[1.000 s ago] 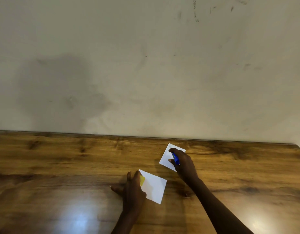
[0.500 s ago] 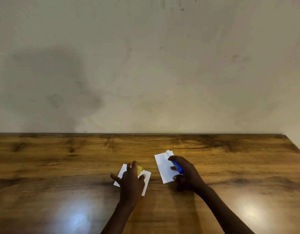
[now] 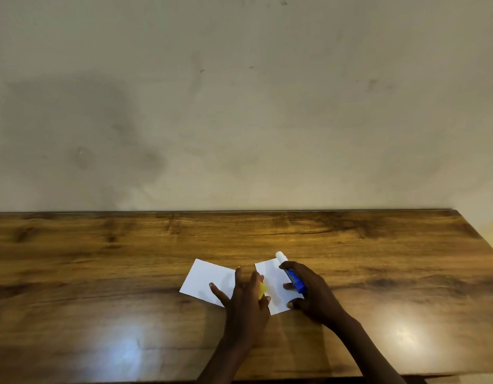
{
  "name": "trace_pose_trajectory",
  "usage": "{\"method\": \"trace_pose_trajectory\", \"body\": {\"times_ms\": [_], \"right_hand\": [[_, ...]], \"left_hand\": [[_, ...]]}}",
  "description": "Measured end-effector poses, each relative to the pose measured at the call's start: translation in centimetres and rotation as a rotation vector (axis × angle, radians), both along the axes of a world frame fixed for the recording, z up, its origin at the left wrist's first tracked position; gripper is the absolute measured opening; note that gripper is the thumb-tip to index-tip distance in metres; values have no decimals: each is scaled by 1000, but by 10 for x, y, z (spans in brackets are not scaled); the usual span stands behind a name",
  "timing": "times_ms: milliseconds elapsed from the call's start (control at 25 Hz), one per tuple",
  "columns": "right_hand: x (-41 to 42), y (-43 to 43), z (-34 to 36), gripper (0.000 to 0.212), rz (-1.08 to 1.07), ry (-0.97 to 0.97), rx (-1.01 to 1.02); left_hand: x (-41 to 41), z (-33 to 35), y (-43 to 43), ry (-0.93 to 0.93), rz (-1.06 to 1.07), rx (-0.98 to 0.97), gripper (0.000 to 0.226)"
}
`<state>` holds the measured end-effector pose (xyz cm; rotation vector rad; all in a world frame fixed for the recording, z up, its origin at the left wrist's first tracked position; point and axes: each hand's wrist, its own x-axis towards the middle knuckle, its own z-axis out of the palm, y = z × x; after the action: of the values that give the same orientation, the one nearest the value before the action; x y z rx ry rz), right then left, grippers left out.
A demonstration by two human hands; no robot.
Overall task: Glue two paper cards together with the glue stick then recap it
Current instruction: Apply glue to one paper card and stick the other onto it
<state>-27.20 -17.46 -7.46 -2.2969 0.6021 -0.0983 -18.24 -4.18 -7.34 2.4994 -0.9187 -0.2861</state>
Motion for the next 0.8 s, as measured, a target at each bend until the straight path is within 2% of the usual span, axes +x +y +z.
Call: {"method": "trace_pose_trajectory", "body": {"times_ms": [160, 280, 480, 560, 600, 720, 800], "right_hand": [[0, -4, -4, 74, 10, 35, -28], [2, -8, -6, 78, 29, 24, -24], [4, -10, -4, 74, 24, -40, -18], [3, -6, 1, 66, -38, -166, 26], [2, -3, 5, 59, -91, -248, 50], [0, 12, 20, 32, -282, -459, 230], [-4, 25, 29, 30, -393, -568, 410]], "left_hand": [[-4, 9, 1, -86, -74, -4, 50], [-8, 18, 6, -272, -131, 34, 57], [-5, 23, 16, -184, -132, 176, 53], [-6, 22, 16, -37, -94, 121, 43], [-6, 22, 13, 65, -39, 62, 48], [-7, 31, 7, 389, 130, -240, 33], [-7, 44, 7, 615, 241, -462, 31]]}}
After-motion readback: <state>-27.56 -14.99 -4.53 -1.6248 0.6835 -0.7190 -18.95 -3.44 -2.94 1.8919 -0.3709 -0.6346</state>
